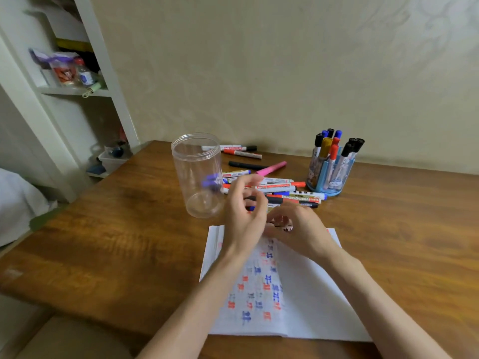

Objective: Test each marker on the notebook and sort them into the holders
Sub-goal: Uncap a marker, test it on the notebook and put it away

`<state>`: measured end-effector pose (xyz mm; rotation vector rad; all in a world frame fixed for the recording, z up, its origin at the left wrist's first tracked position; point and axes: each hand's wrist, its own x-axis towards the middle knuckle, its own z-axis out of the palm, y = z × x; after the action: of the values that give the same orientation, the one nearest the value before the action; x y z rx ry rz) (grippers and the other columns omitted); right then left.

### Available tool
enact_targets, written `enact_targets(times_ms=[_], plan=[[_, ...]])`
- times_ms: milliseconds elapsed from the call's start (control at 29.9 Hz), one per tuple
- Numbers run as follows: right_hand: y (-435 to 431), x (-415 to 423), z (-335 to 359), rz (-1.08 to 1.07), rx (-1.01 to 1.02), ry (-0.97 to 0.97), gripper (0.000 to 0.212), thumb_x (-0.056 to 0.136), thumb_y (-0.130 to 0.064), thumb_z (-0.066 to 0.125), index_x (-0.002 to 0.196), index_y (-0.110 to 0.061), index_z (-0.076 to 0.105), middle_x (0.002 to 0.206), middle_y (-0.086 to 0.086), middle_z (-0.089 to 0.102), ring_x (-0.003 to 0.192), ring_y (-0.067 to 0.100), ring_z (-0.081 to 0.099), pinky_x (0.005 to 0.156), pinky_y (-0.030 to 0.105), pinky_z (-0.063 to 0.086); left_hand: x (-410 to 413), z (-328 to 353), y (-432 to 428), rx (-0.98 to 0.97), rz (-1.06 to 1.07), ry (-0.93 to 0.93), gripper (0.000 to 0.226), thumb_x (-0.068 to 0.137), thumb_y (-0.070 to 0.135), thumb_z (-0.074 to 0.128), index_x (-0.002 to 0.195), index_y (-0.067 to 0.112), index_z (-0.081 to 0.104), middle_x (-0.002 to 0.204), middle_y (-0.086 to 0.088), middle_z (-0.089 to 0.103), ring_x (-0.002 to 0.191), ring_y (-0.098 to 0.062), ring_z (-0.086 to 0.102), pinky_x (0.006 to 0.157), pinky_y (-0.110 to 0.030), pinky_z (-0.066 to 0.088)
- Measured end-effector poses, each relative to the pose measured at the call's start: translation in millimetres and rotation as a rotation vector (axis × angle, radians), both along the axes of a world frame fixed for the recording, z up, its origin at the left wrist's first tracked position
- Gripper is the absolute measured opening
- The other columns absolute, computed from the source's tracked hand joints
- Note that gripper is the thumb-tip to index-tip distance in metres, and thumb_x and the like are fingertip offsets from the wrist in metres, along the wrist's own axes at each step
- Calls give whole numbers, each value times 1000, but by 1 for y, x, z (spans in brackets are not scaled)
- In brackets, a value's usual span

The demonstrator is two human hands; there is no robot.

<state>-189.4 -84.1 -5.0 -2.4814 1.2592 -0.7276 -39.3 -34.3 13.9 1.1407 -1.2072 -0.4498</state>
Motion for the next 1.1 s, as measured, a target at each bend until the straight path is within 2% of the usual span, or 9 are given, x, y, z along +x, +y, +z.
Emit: enact_targets(times_ms=[134, 334, 435, 568, 669, 736, 836, 970, 1103], plan=[[-12, -27, -7, -142, -78, 59, 16, 88, -38, 83, 100, -31, 74, 97, -8, 63, 90, 16, 60, 71, 34, 51, -9, -24, -5, 58, 0, -75, 31, 97, 4, 61, 120, 26, 61, 120, 13, 64, 115, -4, 60, 87, -17, 54], [-16, -41, -26, -77, -59, -37, 16, 93, -38, 76, 103, -27, 71, 96, -6, 66, 90, 18, 57, 76, 37, 53, -7, -38, -10, 140, -34, -175, 27, 97, 10, 65, 116, 30, 63, 117, 15, 64, 109, 2, 60, 81, -12, 53], [-15, -45, -21, -90, -11, -155, 10, 99, -32, 71, 106, -25, 68, 100, -6, 68, 91, 13, 62, 77, 32, 54, -4, -41, -13, 136, -30, -249, 26, 97, 13, 69, 117, 28, 65, 120, 14, 63, 112, 0, 59, 86, -21, 58], [-12, -56, -6, -89, 110, -509, 7, 101, -24, 69, 104, -18, 70, 89, -11, 72, 80, 2, 68, 67, 18, 52, 3, -47, -15, 157, 23, -385, 32, 97, 34, 69, 128, 36, 64, 127, 25, 55, 126, -4, 52, 96, -42, 58], [-5, -62, 2, -78, 215, -762, 11, 101, -21, 69, 104, -11, 73, 88, -6, 75, 80, 5, 69, 73, 21, 54, 2, -46, -13, 180, -36, -396, 39, 95, 50, 59, 133, 40, 61, 130, 18, 63, 124, -6, 58, 95, -47, 58], [-1, -63, 3, -126, 299, -895, 18, 99, -27, 72, 107, -12, 76, 86, 1, 74, 79, 10, 68, 75, 27, 54, -1, -43, -10, 176, -63, -403, 37, 95, 45, 62, 131, 36, 66, 128, 14, 68, 120, -3, 61, 94, -41, 59], [6, -56, 2, -151, 536, -1095, 25, 94, -36, 77, 105, -14, 79, 82, 9, 70, 78, 17, 65, 79, 35, 52, -4, -40, -6, 128, -115, -377, 39, 90, 26, 76, 128, 25, 70, 121, 13, 71, 113, 6, 62, 90, -18, 56], [21, -38, -2, -84, 566, -982, 26, 94, -34, 77, 91, -9, 77, 79, 11, 71, 72, 23, 62, 61, 31, 52, -5, -37, -2, 67, -127, -440, 38, 87, 24, 79, 124, 18, 72, 113, 12, 73, 106, 6, 65, 85, -9, 51], [26, -35, 2, -109, 558, -979, 28, 92, -35, 77, 83, -9, 74, 72, 6, 70, 64, 22, 61, 60, 36, 51, -5, -36, 1, 63, -120, -523, 39, 93, 32, 68, 128, 16, 70, 118, 10, 71, 106, 19, 55, 85, -1, 46]])
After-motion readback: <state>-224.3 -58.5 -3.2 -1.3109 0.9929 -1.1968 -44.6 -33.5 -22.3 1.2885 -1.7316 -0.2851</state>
